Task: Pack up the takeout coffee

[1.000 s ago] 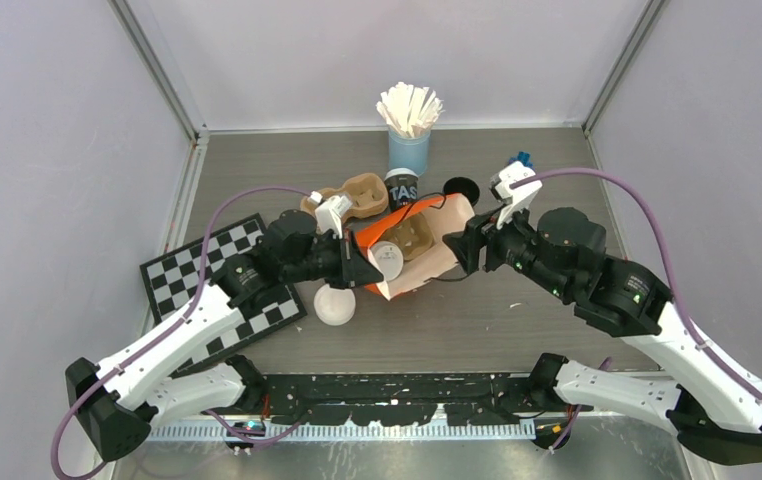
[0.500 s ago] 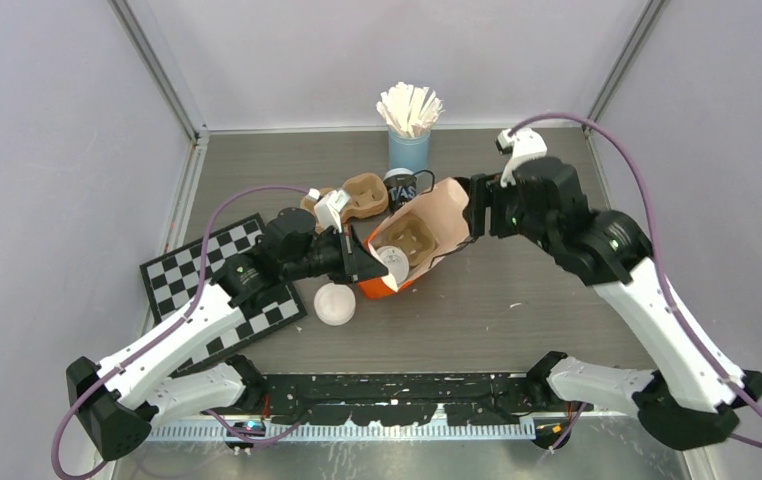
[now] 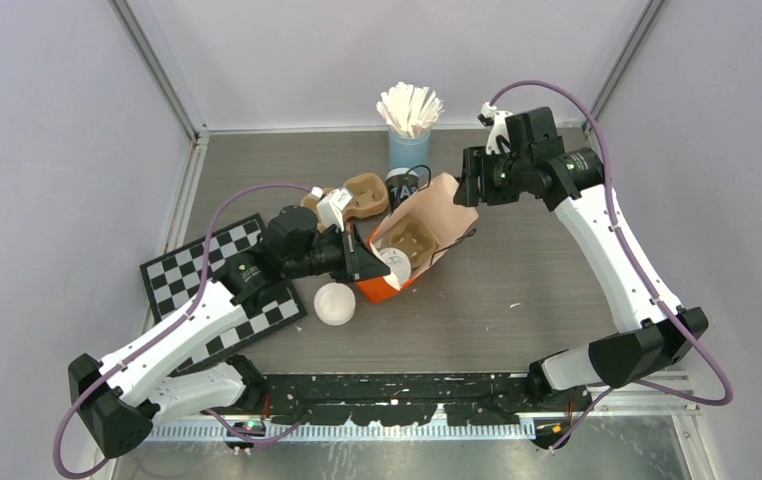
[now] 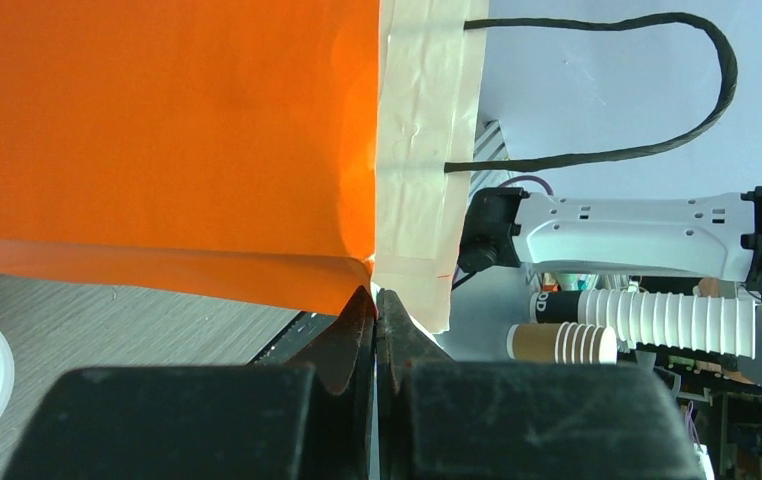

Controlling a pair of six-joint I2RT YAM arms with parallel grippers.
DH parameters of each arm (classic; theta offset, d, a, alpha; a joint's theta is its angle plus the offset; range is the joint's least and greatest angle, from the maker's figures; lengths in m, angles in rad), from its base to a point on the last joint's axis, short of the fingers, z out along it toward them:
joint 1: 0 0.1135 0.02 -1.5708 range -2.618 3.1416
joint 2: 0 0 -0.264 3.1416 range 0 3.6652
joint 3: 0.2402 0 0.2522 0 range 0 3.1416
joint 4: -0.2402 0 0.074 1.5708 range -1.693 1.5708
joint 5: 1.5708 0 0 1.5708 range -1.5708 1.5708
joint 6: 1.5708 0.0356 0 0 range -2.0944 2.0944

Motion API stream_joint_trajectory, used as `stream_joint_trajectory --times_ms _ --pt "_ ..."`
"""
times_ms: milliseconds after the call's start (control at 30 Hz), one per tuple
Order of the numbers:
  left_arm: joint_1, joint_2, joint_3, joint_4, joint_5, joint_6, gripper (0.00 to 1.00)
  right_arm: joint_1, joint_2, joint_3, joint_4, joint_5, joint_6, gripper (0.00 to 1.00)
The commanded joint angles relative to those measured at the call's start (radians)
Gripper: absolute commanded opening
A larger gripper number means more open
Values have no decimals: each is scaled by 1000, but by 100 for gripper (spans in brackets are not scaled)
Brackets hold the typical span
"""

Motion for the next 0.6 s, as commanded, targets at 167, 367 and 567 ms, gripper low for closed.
stream_joint_trajectory --times_ms 167,367,567 --pt "-3 -23 45 29 22 25 0 2 39 32 31 -108 -57 54" --pt "-3 -28 61 12 16 32 0 1 51 61 3 -83 -49 22" --pt "-3 -39 77 -2 -6 31 0 1 40 111 -93 -54 -28 0"
